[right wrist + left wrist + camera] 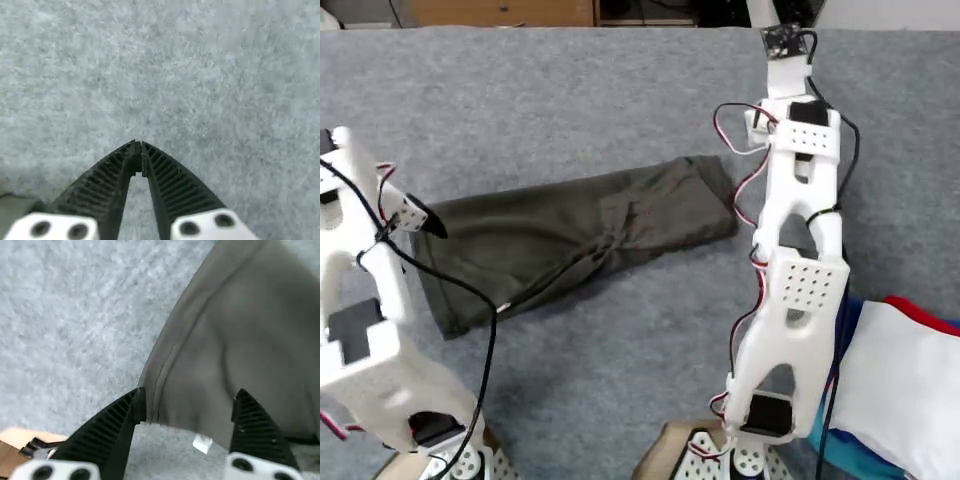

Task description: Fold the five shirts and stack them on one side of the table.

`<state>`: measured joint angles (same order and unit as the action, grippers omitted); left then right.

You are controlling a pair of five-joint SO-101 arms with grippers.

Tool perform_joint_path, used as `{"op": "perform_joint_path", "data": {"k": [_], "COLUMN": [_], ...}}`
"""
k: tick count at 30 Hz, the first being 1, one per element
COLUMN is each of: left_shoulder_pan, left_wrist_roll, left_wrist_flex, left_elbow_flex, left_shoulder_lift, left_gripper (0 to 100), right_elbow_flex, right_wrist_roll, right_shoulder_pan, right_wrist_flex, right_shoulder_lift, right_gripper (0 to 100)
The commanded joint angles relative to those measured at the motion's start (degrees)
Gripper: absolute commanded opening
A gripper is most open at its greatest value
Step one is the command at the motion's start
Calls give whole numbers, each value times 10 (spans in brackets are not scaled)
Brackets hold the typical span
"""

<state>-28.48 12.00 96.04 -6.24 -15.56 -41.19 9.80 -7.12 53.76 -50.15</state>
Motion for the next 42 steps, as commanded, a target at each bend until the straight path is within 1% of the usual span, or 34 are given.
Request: {"op": "perform_joint_path", "data": {"k": [1, 4, 8, 11, 15, 17, 20, 24, 31, 32, 35, 36, 38, 42], "left_shoulder_pan": [5, 4, -19, -19, 0, 15, 38, 49, 11, 7, -4, -7, -10, -10], "left_wrist_roll": [-29, -65, -91, -121, -155, -161, -162, -156, -160, -160, -156, -156, -162, -199], "left_wrist_flex": [-23, -33, -89, -123, -132, -132, -132, -128, -125, -111, -47, -30, -13, 0], "left_elbow_flex": [-3, -3, -2, 3, 1, -2, -2, -32, -65, -75, -125, -141, -171, -192], "left_shoulder_lift": [-31, -54, -73, -87, -120, -145, -184, -212, -211, -211, -214, -215, -217, -218], "left_gripper": [288, 288, 274, 209, 101, 66, 41, 40, 50, 74, 210, 237, 233, 228], "right_elbow_flex": [-29, -27, -35, -44, -49, -49, -49, -49, -49, -49, -49, -49, -49, -49], "right_wrist_roll": [10, 9, 9, 9, 9, 9, 9, 9, 9, 9, 9, 9, 9, 9], "right_shoulder_pan": [-6, -6, -6, -6, -6, -6, -6, -6, -6, -6, -6, -7, -7, -7], "right_wrist_flex": [-15, -25, -26, -25, -23, -23, -23, -23, -23, -22, -22, -22, -22, -22], "right_shoulder_lift": [4, 3, -8, -11, -16, -16, -16, -16, -16, -16, -16, -16, -16, -16], "right_gripper": [5, 5, 5, 5, 5, 5, 5, 5, 5, 5, 5, 5, 5, 5]}}
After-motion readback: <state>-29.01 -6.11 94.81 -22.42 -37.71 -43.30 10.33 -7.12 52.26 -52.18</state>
